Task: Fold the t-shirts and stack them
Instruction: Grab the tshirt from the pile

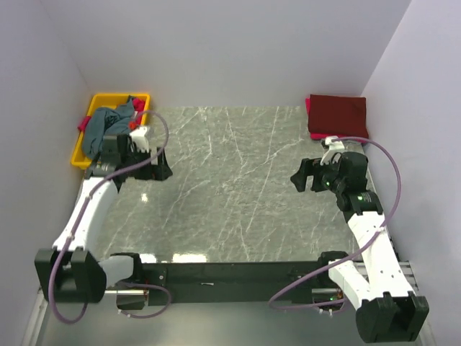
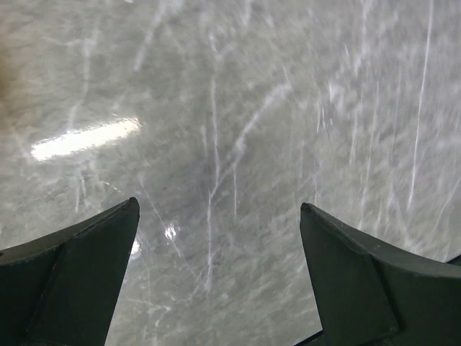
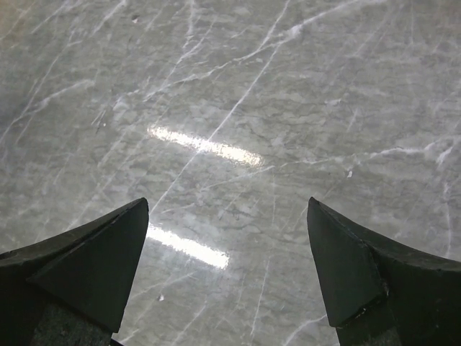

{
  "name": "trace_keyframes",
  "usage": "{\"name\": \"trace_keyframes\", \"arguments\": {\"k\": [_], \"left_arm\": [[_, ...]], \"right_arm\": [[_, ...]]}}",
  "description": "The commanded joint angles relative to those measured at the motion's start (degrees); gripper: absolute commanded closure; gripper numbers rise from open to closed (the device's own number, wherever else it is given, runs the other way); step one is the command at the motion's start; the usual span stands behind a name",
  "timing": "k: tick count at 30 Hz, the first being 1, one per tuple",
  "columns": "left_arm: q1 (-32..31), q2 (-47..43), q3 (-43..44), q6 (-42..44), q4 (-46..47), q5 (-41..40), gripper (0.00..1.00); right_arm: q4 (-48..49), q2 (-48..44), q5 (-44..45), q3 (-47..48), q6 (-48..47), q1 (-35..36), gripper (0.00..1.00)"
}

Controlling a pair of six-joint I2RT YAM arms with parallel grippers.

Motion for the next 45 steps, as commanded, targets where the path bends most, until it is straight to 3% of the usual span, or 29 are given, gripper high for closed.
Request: {"name": "trace_keyframes", "arguments": {"k": [1,5,9,13,17,27,39,41,42,45], "left_arm": [[-0.06,6.13,10.66,-7.78,-2.14,-6.03,0.01],[0.29,19.38,24.46,-7.53,-10.05,-4.55,0.01],[6.52,25.82,36.22,-6.30,-7.44,-0.59,0.01],[13.46,34.78,50.11,-5.96,-6.38,-3.74,0.01],[16.11,44.70,61.89,-4.11,-5.86,-9.28,0.01],[21.64,59.66,67.98,-2.35,2.40,-13.95,0.01],[21.74,72.50,73.70,0.38,10.39,-14.48,0.02],[21.74,73.03,73.70,0.38,11.02,-14.39,0.14],[21.74,73.21,74.05,0.38,11.20,-14.04,0.29],[21.74,73.30,76.07,0.38,10.41,-13.25,0.56]], "right_arm": [[0.11,1.58,1.60,3.49,-0.01,-0.23,0.03],[-0.76,2.55,1.15,4.19,-0.45,-0.23,0.03],[-1.20,2.46,3.53,4.20,-0.45,-0.23,0.03],[-0.77,1.85,2.92,3.15,-2.12,-0.32,0.03],[0.03,2.81,1.60,2.88,-2.03,-0.23,0.02],[-0.33,4.92,0.80,2.70,-2.29,-0.23,0.02],[-0.76,7.29,1.95,3.05,-2.55,-0.23,0.02],[-0.85,7.73,2.12,3.23,-2.47,-0.23,0.02],[-0.94,8.08,2.21,3.40,-2.47,-0.23,0.02],[-1.20,8.61,2.47,3.93,-2.38,-0.23,0.02]]}}
